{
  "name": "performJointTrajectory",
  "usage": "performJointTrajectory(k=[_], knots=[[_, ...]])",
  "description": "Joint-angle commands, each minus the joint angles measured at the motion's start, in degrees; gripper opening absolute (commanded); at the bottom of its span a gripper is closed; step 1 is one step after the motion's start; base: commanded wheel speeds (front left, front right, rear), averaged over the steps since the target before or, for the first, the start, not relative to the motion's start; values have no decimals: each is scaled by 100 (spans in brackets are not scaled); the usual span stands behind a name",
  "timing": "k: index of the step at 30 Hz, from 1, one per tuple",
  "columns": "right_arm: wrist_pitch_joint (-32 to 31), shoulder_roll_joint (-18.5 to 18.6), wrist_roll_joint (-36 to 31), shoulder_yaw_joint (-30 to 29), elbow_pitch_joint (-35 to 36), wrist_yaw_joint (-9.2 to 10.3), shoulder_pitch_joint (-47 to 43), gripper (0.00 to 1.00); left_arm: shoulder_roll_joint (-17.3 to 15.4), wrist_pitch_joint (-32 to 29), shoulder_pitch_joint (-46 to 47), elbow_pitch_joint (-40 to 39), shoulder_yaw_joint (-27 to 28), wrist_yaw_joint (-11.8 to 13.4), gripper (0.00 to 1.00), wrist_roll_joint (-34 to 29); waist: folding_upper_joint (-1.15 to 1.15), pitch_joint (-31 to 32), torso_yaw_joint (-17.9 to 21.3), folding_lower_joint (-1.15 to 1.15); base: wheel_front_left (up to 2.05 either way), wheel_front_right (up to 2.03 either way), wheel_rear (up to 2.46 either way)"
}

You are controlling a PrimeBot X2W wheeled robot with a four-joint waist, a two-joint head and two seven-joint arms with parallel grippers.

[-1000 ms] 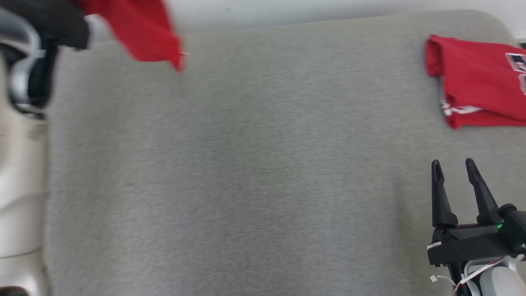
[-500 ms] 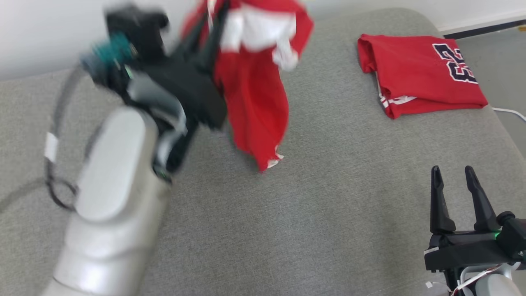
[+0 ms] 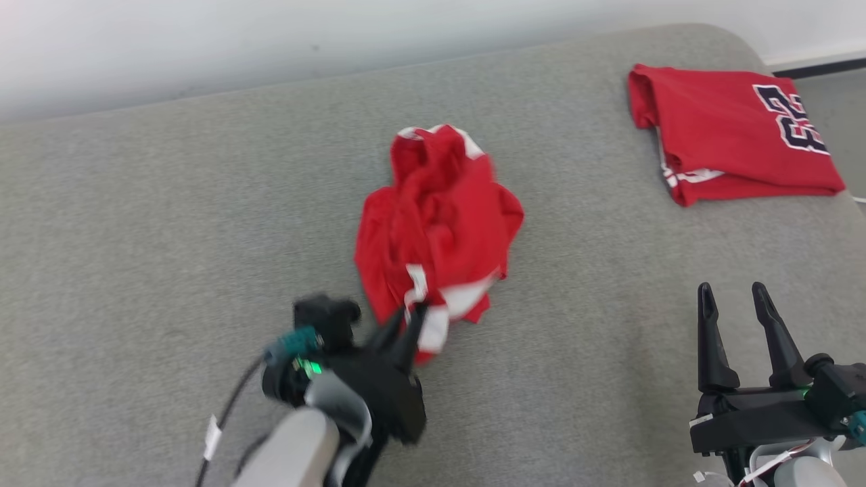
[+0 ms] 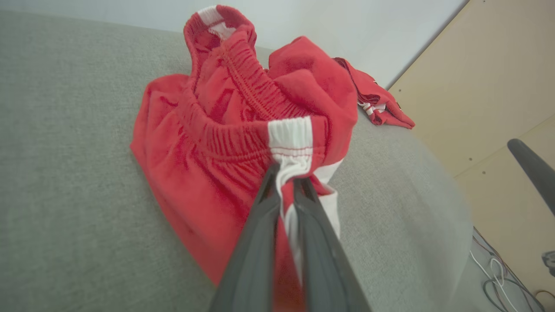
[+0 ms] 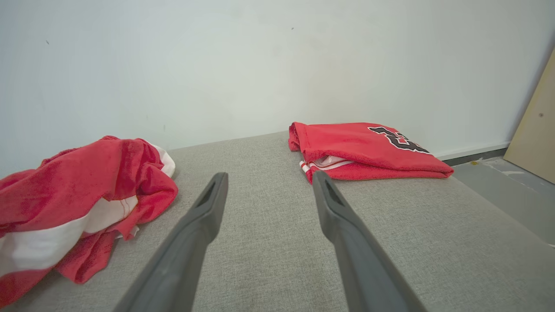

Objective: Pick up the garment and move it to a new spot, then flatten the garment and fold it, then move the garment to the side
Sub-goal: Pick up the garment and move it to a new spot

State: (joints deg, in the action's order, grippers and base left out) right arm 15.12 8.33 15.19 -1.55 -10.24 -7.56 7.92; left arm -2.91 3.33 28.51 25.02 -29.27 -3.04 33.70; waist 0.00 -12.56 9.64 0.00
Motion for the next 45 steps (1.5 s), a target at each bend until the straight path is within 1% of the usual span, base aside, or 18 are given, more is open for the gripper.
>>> performJointTrajectory(k=[1,2,3,4,7,10,14,17,22,25,27,29,30,32,36,40,45], knots=[[1,49,49,27,-24,17,-30,100,-2,63,-159,42,-90,18,0,83,0,29,-135,0,0,0,0],[1,59,52,35,-26,17,-29,100,-1,111,-214,66,-170,43,14,98,0,44,-172,0,0,0,0],[1,70,53,24,-32,17,-34,100,1,160,-251,79,-259,41,49,115,0,69,-213,0,0,0,0],[1,70,50,30,-36,17,-41,100,4,226,-285,76,-321,50,100,151,0,89,-244,0,0,0,0],[1,77,27,20,-36,17,-93,100,-1,480,-266,2,-445,86,100,149,0,180,-360,0,0,0,0],[1,96,21,20,-39,17,-145,100,-4,737,-201,-124,-400,129,100,132,0,287,-484,0,0,0,0],[1,89,-8,44,-24,17,-254,100,-222,977,-239,-359,-176,247,100,38,0,425,-638,0,0,0,0],[1,105,-24,64,-18,17,-304,100,-486,1103,-375,-573,6,346,100,-135,0,517,-746,0,0,0,0],[1,125,-42,90,-9,17,-376,100,-909,1184,-754,-1032,531,597,100,-403,0,654,-897,0,0,0,0],[1,151,-45,110,6,17,-432,100,-1142,1186,-1088,-1428,938,708,100,-702,0,728,-976,0,0,0,0],[1,165,-38,130,14,17,-461,100,-1140,1187,-1358,-1643,1228,721,100,-758,0,775,-1019,0,0,0,0],[1,178,-36,151,19,17,-471,100,-1219,1189,-1608,-1836,1481,714,100,-954,0,824,-1058,0,0,0,0],[1,178,-36,151,19,17,-471,100,-1219,1189,-1608,-1836,1481,714,100,-954,0,824,-1058,0,0,0,0],[0,176,-37,169,32,17,-481,100,-1196,1189,-1911,-1959,1691,713,100,-1049,0,861,-1084,0,0,0,0],[1,180,-17,202,55,17,-522,100,-1073,1189,-2384,-2216,2111,579,100,-1216,0,926,-1125,0,0,0,0],[1,176,8,252,73,17,-607,100,-898,1190,-2789,-2362,2492,390,100,-1364,0,1014,-1155,0,0,0,0],[1,111,-33,330,144,17,-792,100,-633,1190,-3077,-2362,2827,148,100,-1580,0,1141,-1171,0,0,0,0]])
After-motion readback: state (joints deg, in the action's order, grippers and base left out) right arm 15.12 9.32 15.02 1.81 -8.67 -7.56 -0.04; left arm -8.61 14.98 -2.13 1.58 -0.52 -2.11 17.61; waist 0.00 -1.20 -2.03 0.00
